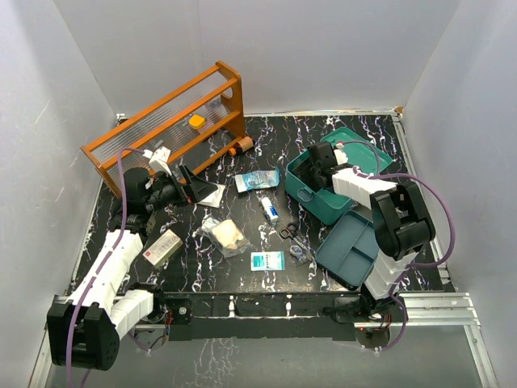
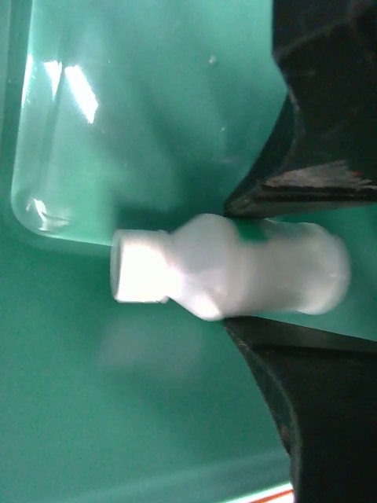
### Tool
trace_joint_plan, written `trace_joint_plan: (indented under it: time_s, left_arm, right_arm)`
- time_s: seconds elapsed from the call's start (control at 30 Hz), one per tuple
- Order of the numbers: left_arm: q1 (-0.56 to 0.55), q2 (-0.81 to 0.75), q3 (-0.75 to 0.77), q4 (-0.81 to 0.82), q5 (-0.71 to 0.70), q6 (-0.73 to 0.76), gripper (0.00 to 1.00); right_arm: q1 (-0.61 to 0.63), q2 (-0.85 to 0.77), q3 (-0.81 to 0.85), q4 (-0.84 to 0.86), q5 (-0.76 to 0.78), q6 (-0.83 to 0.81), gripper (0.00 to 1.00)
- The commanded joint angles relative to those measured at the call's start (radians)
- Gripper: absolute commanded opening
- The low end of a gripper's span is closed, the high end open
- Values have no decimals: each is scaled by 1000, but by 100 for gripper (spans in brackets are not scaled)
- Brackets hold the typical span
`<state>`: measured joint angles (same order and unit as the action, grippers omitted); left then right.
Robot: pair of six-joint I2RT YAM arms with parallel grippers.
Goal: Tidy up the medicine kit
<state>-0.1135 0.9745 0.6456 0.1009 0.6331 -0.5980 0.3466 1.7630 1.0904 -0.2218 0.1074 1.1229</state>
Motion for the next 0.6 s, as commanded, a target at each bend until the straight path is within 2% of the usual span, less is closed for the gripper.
trace_joint_plan:
  time_s: [0.0,0.07,0.17,0.47,0.57]
  left_arm:
    - [-3,0,34,20,-6,23,99]
    - [-2,3,36,22,-6,26,99]
    - [-3,5,40,15,-7,35,99]
    - [-3,10,45,13,-9,41,99]
    - [-3,13,54,8,-6,42,99]
  right_arm:
    - [-3,10,38,54,-27,8,54]
    - [-3,8,39,52,-24,5,58]
    - [-3,0,36,55,-11,-8,59]
    - [-2,-69,24,55,18,-61,51]
    - [-3,-105,44,-5,11,-75,53]
